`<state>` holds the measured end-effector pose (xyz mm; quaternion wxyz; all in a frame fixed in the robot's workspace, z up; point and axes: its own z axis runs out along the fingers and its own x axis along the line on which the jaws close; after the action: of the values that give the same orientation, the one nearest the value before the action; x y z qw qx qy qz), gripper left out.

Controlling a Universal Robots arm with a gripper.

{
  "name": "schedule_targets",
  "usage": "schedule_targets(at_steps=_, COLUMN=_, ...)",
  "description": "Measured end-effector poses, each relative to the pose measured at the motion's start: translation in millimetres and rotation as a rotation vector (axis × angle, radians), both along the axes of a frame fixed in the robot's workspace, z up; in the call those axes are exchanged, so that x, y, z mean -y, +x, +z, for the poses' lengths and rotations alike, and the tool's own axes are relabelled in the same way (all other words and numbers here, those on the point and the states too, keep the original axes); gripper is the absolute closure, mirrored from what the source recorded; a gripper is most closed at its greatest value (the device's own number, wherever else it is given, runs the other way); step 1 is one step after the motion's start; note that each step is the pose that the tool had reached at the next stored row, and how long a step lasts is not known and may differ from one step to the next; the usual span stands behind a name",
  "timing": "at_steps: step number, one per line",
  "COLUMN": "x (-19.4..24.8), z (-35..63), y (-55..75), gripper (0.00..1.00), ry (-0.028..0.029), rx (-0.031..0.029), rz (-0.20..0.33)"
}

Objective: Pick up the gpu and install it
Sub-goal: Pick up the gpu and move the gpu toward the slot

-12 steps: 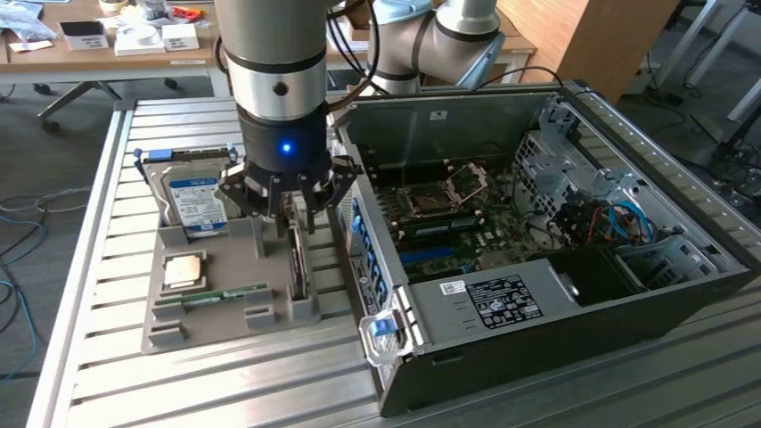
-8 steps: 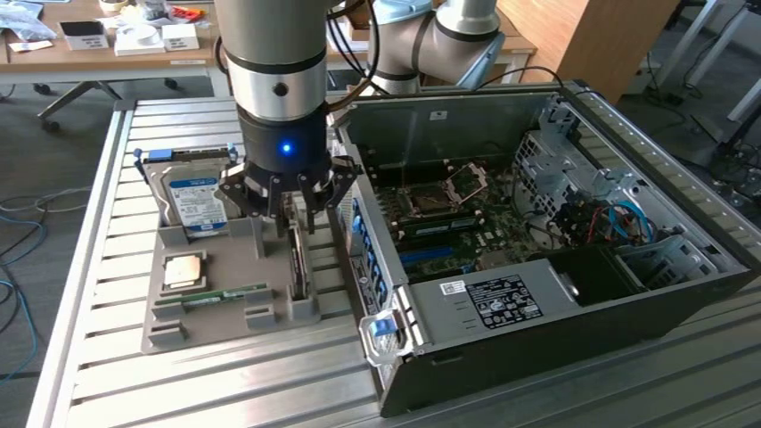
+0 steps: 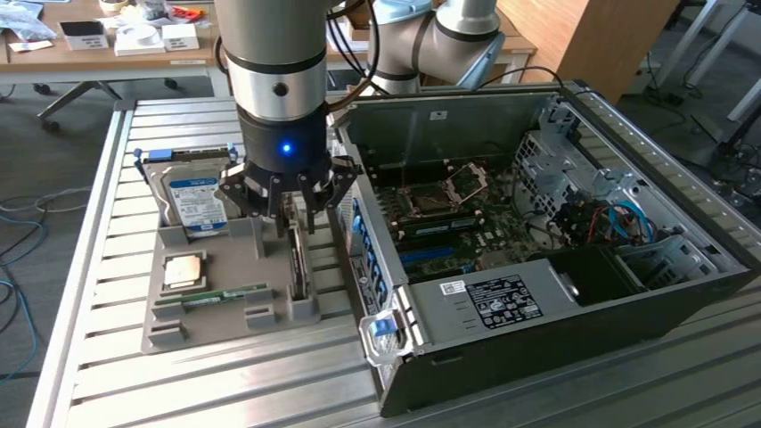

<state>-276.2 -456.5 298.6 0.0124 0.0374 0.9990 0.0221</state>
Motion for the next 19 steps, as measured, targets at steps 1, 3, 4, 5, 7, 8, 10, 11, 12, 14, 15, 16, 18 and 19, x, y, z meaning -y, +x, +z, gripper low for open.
schedule_targets(at_steps=1, x=0.0, z=0.0, y=0.0, gripper=0.58, ry=0.0000, rx=0.0000, rz=0.000)
schedule_targets(at_steps=3, x=0.0, z=0.0, y=0.0, gripper=0.58, ry=0.0000, rx=0.0000, rz=0.000)
schedule_targets(at_steps=4, x=0.0, z=0.0, y=0.0, gripper=0.58, ry=0.0000, rx=0.0000, rz=0.000)
schedule_targets(at_steps=5, x=0.0, z=-0.2, y=0.0, gripper=0.58, ry=0.0000, rx=0.0000, rz=0.000)
schedule_targets(at_steps=7, x=0.0, z=-1.7, y=0.0, gripper=0.58, ry=0.0002, rx=0.0002, rz=0.000)
schedule_targets(at_steps=8, x=0.0, z=-2.6, y=0.0, gripper=0.58, ry=0.0000, rx=-0.0001, rz=0.000)
schedule_targets(at_steps=10, x=0.0, z=-6.5, y=0.0, gripper=0.58, ry=0.0001, rx=0.0001, rz=0.000)
schedule_targets(at_steps=11, x=0.0, z=-6.4, y=0.0, gripper=0.58, ry=-0.0001, rx=0.0000, rz=0.000)
schedule_targets(at_steps=12, x=0.0, z=-6.4, y=0.0, gripper=0.58, ry=-0.0001, rx=-0.0001, rz=0.000)
schedule_targets(at_steps=14, x=0.0, z=-6.4, y=0.0, gripper=0.58, ry=-0.0001, rx=0.0000, rz=0.000)
schedule_targets(at_steps=15, x=0.0, z=-6.4, y=0.0, gripper=0.58, ry=-0.0001, rx=-0.0001, rz=0.000)
schedule_targets(at_steps=16, x=0.0, z=-6.4, y=0.0, gripper=0.58, ry=0.0000, rx=0.0000, rz=0.000)
schedule_targets(at_steps=18, x=0.0, z=-7.5, y=0.0, gripper=0.58, ry=0.0002, rx=0.0003, rz=0.000)
schedule_targets(at_steps=19, x=0.0, z=-8.2, y=0.0, gripper=0.58, ry=0.0002, rx=0.0002, rz=0.000)
